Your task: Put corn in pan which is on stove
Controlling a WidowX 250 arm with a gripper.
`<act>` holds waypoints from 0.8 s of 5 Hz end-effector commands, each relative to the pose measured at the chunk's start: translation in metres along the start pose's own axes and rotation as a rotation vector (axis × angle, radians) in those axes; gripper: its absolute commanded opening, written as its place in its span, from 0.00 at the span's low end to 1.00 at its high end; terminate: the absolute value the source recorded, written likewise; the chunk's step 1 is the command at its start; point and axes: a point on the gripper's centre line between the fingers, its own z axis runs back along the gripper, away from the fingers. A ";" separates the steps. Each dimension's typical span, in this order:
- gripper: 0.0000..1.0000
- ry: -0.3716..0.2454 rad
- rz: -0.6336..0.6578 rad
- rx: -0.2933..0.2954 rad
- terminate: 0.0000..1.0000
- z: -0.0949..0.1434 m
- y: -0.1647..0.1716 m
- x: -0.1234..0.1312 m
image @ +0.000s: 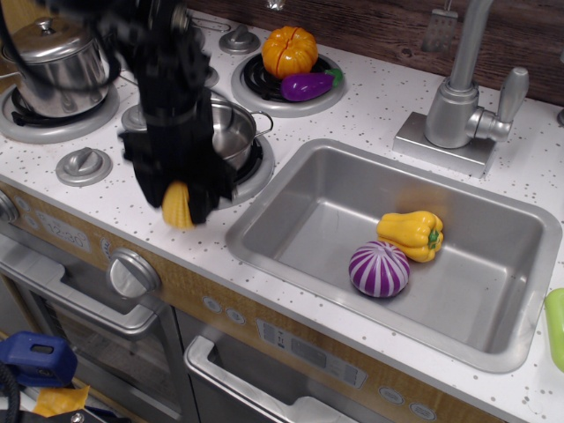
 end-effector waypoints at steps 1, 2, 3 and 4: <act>0.00 -0.034 -0.112 0.084 0.00 0.054 0.023 0.036; 0.00 -0.057 -0.220 0.054 0.00 0.047 0.039 0.060; 0.00 -0.059 -0.275 -0.007 0.00 0.030 0.051 0.081; 1.00 -0.083 -0.277 -0.033 0.00 0.014 0.049 0.082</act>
